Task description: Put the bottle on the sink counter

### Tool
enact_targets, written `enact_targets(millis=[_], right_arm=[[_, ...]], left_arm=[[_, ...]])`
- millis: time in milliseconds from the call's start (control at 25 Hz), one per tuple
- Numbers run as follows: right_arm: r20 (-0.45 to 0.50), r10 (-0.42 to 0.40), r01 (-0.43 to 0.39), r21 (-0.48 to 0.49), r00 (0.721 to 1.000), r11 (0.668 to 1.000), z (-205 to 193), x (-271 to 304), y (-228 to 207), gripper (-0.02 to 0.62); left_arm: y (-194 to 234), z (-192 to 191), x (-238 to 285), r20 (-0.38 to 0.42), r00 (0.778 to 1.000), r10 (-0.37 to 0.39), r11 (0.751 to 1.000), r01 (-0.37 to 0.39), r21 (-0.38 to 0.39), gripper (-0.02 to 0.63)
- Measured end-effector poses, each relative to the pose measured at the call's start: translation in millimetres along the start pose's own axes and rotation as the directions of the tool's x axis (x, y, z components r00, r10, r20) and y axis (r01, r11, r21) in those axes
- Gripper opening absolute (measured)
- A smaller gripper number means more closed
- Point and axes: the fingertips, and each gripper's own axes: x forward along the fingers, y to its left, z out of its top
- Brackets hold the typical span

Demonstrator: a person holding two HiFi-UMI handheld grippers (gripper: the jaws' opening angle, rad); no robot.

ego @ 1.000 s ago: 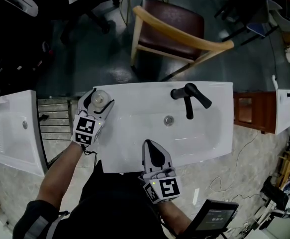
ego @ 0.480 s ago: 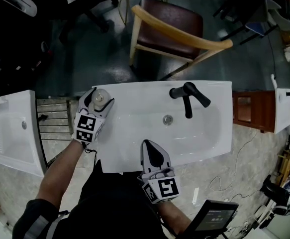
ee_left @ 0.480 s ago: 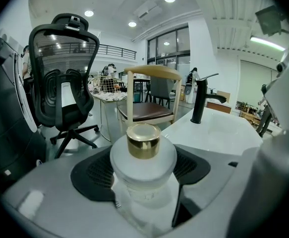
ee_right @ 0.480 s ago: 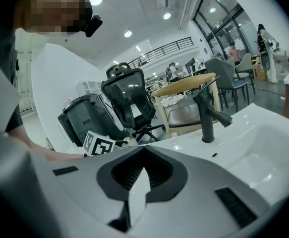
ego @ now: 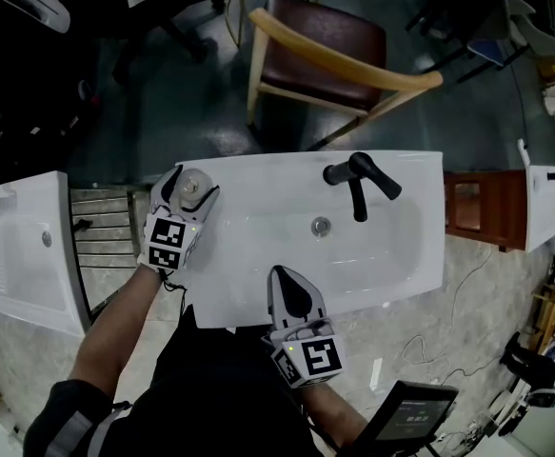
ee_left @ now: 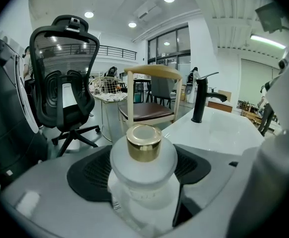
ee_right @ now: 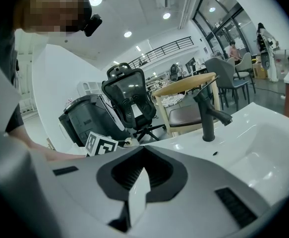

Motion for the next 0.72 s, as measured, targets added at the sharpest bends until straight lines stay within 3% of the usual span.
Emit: enact_targets(millis=[400, 720], right_arm=[[0.014, 0.017, -0.017, -0.012, 1.0, 1.0, 3.9, -9.3, 9.6, -0.005], [0.032, 0.034, -0.033, -0.017, 0.999, 0.999, 5.4, -16.3, 18.7, -0.005]], left_arm=[[-2.0, 0.3, -31.8, 0.017, 1.0, 0.005, 1.0, -0.004, -0.022, 0.354], [-15.9, -3.6, -80.4, 0.026, 1.0, 0.002, 0.994, 0.0, -0.112, 0.354]])
